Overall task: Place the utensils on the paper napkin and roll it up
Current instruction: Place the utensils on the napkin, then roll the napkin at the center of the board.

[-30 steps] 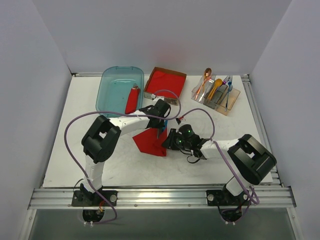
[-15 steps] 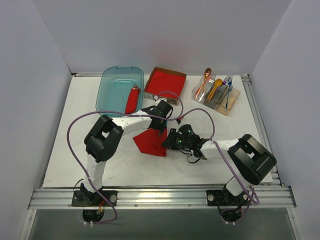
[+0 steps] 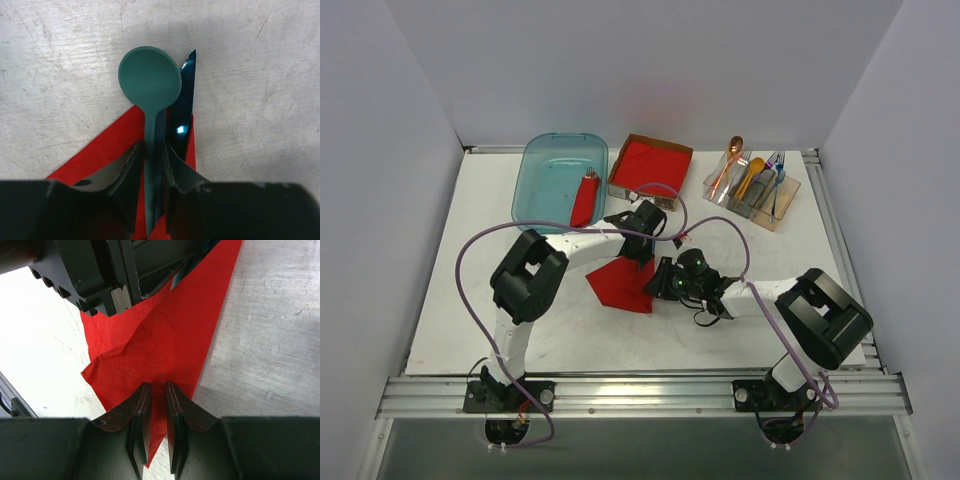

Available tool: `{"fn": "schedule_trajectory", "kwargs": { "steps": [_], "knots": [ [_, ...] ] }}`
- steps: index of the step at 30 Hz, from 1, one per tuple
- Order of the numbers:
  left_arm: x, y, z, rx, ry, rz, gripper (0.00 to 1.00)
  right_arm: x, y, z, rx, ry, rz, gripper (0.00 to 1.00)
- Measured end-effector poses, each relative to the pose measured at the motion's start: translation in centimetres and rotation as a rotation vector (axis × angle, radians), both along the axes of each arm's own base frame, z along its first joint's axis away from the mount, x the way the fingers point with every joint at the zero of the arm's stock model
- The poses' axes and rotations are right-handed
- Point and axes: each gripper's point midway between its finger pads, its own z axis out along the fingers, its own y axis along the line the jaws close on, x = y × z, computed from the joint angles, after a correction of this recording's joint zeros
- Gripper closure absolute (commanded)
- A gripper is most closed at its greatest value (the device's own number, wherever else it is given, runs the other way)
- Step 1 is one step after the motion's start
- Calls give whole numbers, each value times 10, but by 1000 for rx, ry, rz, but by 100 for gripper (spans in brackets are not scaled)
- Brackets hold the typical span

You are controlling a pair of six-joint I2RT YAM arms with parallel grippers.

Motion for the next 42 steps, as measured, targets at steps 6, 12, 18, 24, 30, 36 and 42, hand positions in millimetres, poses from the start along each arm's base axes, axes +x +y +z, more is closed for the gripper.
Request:
{"fn": "schedule_trajectory", "kwargs": {
  "steps": [6, 12, 18, 24, 30, 36, 42],
  "knots": [
    [1, 2, 0, 8, -3, 2, 61, 0, 0, 0, 1, 2, -2, 82],
    [5, 6, 3, 32, -19, -1, 47, 0, 0, 0, 2, 1, -2, 82],
    [16, 15, 29, 45, -94, 26, 21, 0, 0, 1, 3, -1, -2, 82],
    [17, 33, 82, 10, -202, 67, 22, 2, 2, 3, 11, -9, -1, 82],
    [-16, 68, 99, -4, -233, 91, 27, 3, 2, 4, 16, -12, -3, 82],
    [-63, 85, 97, -39, -229, 38, 39, 3, 3, 4, 19, -14, -3, 82],
    [-105, 80, 89, -164, -234, -71, 48, 3, 3, 5, 22, -15, -5, 82]
  ]
}}
